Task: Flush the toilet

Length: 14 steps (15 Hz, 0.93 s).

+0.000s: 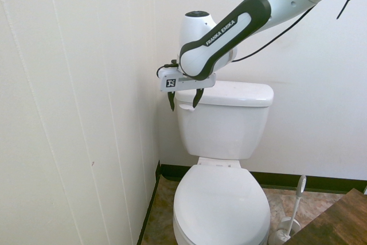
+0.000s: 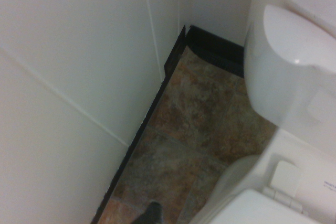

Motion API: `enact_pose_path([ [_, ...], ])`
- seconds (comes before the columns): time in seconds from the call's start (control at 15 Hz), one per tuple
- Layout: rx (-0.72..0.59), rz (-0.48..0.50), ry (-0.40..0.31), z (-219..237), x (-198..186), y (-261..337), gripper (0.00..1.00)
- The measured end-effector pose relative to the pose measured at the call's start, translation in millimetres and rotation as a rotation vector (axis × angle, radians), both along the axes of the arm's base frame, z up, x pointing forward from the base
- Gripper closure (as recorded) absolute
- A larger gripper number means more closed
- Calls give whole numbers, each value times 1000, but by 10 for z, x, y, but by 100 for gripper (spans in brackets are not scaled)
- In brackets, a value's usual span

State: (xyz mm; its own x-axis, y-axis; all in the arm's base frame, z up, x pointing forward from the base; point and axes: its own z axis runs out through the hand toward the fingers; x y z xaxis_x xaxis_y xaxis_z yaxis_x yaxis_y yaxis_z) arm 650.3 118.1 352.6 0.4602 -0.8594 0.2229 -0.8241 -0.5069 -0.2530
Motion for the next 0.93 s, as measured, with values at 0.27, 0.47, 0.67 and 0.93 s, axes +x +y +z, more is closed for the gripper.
enact_pose_path([
  [0.27, -5, -74, -39, -50, 294, -120, 100],
  [0.47, 2, -121, -80, -127, 497, -221, 100],
  [0.67, -4, -155, -89, -216, 624, -320, 100],
  [0.93, -7, -199, -100, -315, 743, -435, 100],
])
